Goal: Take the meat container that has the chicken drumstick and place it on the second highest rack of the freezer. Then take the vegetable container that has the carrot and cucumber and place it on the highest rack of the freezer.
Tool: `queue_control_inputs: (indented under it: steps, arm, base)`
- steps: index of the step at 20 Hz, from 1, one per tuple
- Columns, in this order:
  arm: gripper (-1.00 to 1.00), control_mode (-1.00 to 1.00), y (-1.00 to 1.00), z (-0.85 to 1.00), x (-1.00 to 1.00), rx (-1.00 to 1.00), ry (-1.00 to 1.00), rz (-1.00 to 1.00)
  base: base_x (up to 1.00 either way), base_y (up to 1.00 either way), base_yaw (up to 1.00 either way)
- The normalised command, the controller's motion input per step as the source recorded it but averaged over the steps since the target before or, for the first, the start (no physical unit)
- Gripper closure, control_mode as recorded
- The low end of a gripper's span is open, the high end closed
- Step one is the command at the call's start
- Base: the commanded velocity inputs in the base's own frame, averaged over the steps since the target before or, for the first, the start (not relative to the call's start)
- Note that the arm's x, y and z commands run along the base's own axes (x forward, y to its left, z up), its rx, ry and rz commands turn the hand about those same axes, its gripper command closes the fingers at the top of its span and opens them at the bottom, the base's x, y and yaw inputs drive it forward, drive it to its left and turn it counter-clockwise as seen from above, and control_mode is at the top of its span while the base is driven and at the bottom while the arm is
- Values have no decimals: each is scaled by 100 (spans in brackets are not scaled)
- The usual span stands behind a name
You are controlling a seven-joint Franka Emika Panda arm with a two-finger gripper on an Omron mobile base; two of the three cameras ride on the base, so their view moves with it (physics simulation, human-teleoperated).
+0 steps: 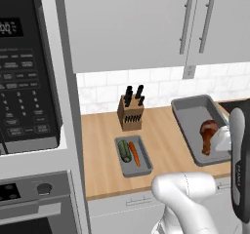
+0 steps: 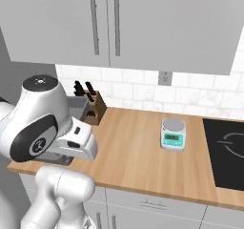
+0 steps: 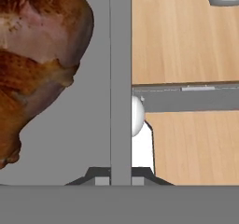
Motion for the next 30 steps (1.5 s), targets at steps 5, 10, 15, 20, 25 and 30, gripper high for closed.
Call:
queue_control_inputs:
  steps: [5,10,15,20,25,30]
  arm:
    - [100,-100,0,0,0,0,0,0]
    - [100,-100,-1,-2,3,0,1,0]
    - [100,100,0,0,0,0,0,0]
    - [100,100,0,0,0,0,0,0]
    - [100,100,0,0,0,0,0,0]
    - [100,100,0,0,0,0,0,0]
  base:
    - [0,0,0]
    - [0,0,0]
    - [-41,0,1]
    - [-100,17,15]
    - [-16,28,71]
    - [0,58,95]
